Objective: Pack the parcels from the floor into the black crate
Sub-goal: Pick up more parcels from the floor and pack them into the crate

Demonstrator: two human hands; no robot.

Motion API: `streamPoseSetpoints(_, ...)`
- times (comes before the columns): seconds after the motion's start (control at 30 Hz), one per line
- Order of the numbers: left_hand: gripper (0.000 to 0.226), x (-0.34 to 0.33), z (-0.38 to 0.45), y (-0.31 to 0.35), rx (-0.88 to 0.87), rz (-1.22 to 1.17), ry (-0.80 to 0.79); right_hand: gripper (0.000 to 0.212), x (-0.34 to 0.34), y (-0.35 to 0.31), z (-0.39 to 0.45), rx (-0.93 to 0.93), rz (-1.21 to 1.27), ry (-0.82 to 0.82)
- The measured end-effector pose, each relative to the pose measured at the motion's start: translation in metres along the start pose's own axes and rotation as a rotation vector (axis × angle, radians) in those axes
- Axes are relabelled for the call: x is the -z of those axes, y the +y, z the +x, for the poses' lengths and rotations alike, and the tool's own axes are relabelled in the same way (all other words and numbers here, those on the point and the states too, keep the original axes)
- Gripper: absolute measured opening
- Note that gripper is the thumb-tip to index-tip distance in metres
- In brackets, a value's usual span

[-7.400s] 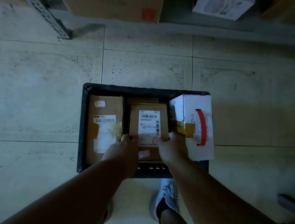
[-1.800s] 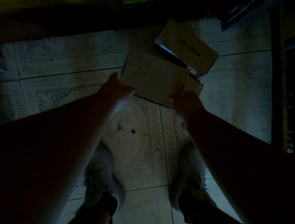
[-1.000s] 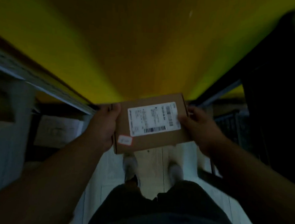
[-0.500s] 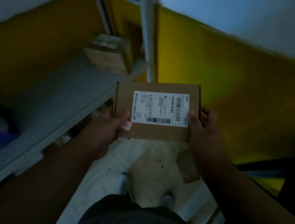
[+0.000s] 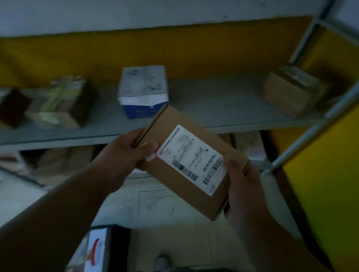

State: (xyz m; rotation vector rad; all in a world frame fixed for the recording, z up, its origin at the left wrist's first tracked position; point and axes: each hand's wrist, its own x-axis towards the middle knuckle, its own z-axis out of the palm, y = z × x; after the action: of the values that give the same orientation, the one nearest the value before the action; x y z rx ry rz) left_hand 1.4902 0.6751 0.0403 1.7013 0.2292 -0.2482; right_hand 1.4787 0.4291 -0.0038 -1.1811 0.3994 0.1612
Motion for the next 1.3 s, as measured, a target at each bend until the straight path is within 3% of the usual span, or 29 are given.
streamPoseSetpoints(0.07,0.063,0.046,-0.026,-0.016,0.000,-0.334,0.188,0.024,-0.045,0.018,-0.013,-0.040,0.046,-0.089)
streamPoseSetpoints(0.13,0.061,0.080,-0.057,-0.029,-0.023,-0.612,0.286,0.030,-0.082,0.034,-0.026,-0.066,0.022,-0.235)
streamPoseSetpoints(0.27,0.051,0.100,-0.114,-0.055,0.045,-0.923,0.470,0.041,-0.128,0.052,-0.049,-0.125,-0.444,-0.649)
streamPoseSetpoints(0.53,0.045,0.089,-0.217,-0.104,0.107,-0.894,0.908,0.052,-0.158,0.105,-0.051,-0.540,-0.727,-1.096)
streamPoseSetpoints(0.67,0.048,0.094,-0.271,-0.123,0.098,-0.827,1.005,0.051,-0.169,0.133,-0.089,-0.488,-0.834,-1.180)
streamPoseSetpoints(0.77,0.050,0.105,-0.294,-0.131,0.087,-0.788,0.962,0.033,-0.174,0.142,-0.115,-0.436,-0.834,-1.286)
streamPoseSetpoints(0.83,0.055,0.114,-0.304,-0.133,0.102,-0.776,0.911,0.027,-0.179,0.149,-0.127,-0.449,-0.808,-1.299)
streamPoseSetpoints(0.93,0.058,0.131,-0.313,-0.139,0.110,-0.762,0.957,0.034,-0.196,0.162,-0.154,-0.407,-0.768,-1.255)
streamPoseSetpoints(1.0,0.065,0.143,-0.324,-0.147,0.128,-0.768,1.040,0.041,-0.210,0.178,-0.182,-0.349,-0.725,-1.153)
streamPoseSetpoints(1.07,0.072,0.153,-0.344,-0.162,0.164,-0.750,1.056,0.034,-0.226,0.198,-0.216,-0.268,-0.705,-0.990)
streamPoseSetpoints(1.17,0.062,0.171,-0.385,-0.194,0.227,-0.635,0.954,0.032,-0.249,0.236,-0.261,-0.213,-0.727,-0.812)
streamPoseSetpoints(1.3,0.055,0.217,-0.440,-0.234,0.256,-0.605,0.883,0.025,-0.272,0.290,-0.317,-0.257,-0.762,-0.765)
